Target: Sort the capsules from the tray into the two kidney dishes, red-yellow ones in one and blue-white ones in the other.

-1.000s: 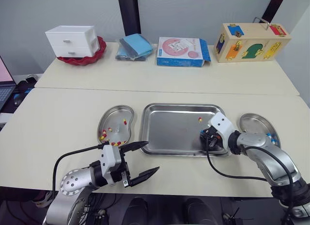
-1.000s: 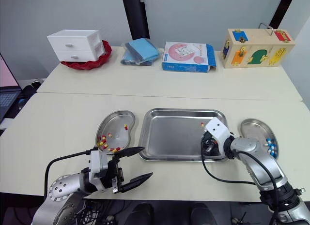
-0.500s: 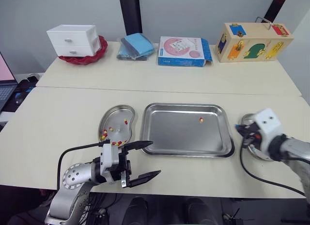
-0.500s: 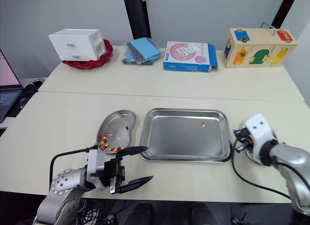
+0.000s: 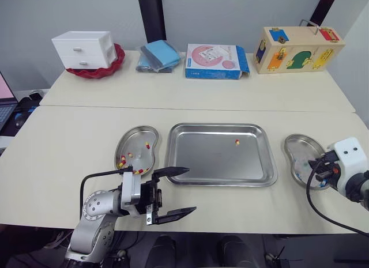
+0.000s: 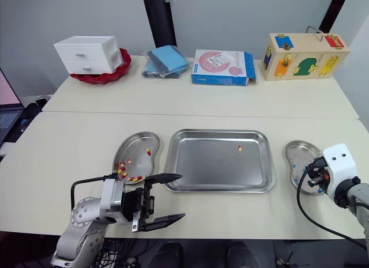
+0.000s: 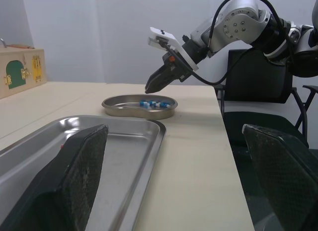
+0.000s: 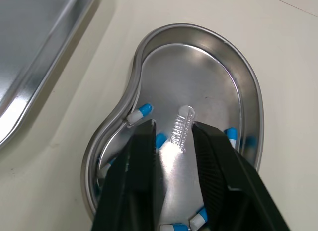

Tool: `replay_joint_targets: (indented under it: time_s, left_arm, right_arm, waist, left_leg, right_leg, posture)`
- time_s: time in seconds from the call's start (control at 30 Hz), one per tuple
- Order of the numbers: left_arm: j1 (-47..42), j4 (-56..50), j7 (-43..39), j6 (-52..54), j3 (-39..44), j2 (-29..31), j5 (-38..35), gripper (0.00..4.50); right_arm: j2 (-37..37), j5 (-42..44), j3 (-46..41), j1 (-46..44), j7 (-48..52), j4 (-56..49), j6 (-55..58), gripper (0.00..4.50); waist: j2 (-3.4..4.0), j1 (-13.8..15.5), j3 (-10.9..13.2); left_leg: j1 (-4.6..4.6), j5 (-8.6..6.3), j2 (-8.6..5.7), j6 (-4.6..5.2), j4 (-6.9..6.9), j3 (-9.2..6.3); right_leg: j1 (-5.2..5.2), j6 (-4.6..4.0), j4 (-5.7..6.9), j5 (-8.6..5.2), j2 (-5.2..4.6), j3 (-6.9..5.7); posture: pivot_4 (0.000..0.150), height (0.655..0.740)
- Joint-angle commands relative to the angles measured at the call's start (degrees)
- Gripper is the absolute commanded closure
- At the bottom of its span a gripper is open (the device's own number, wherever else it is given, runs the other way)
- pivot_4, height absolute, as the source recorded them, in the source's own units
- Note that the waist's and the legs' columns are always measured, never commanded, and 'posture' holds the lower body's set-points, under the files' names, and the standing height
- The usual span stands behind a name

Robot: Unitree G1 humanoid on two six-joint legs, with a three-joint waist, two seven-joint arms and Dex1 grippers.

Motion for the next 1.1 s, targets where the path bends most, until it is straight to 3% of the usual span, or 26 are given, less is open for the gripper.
replay_joint_targets:
  time_s: [0.03, 0.13, 0.3, 0.5, 0.77, 1.1]
  left_arm:
    - [0.24, -2.59, 0.62, -0.59, -0.44, -0.52, -1.27, 0.0]
    - [0.74, -3.9, 3.24, 0.71, 0.56, -0.26, -1.04, 0.0]
    - [4.65, -6.76, 14.8, 5.66, 6.61, 1.88, 2.04, 0.0]
    - [15.88, -11.28, 23.2, 14.68, 18.08, 8.02, 1.12, 0.0]
    - [26.03, -5.22, 28.33, 23.87, 33.85, 12.28, 1.6, 0.0]
    - [33.26, -0.67, 23.43, 23.62, 36.93, 11.86, 2.65, 0.0]
  right_arm:
    - [0.0, 0.38, -2.65, 0.13, -0.54, -1.38, -0.46, 2.35]
    - [0.51, 1.25, -3.27, 0.92, 0.44, -1.99, -3.39, 1.54]
    - [2.7, 2.42, -3.47, 6.92, 5.55, -5.01, -15.75, 0.02]
    - [4.53, 0.81, -4.13, 17.26, 13.36, -3.37, -35.25, 0.02]
    - [-1.34, -0.06, -10.93, 27.37, 27.68, 12.17, -49.37, 0.02]
    - [-2.54, 0.38, -11.64, 32.65, 33.81, 19.9, -56.1, 0.02]
  waist:
    - [0.0, -0.01, 0.0]
    - [0.0, 0.01, 0.0]
    - [0.01, -0.05, -0.01]
    - [-0.02, -0.02, 0.01]
    - [-0.09, 0.01, 0.05]
    - [-0.19, -0.11, 0.06]
  left_leg:
    - [0.0, 0.0, 0.0, 0.0, 0.0, 0.0]
    - [0.0, 0.0, 0.0, 0.0, 0.0, 0.0]
    - [0.01, 0.0, 0.01, 0.0, -0.01, -0.02]
    - [0.03, 0.0, 0.01, 0.0, -0.01, -0.01]
    - [0.36, -0.01, 0.01, 0.0, -0.01, 0.04]
    - [0.37, -0.02, 0.03, -0.01, -0.05, 0.09]
  right_leg:
    - [0.0, 0.0, 0.0, 0.0, 0.0, 0.0]
    - [0.0, 0.0, 0.0, 0.0, 0.0, 0.0]
    - [0.0, 0.0, 0.0, 0.0, 0.0, 0.0]
    - [0.04, 0.01, -0.02, -0.01, -0.01, 0.0]
    - [0.35, 0.0, -0.06, -0.03, -0.02, 0.03]
    - [0.32, -0.07, -0.08, -0.08, -0.02, 0.06]
  posture:
    - [0.15, 0.74]
    - [0.15, 0.74]
    - [0.15, 0.74]
    - [0.15, 0.74]
    - [0.15, 0.74]
    - [0.15, 0.74]
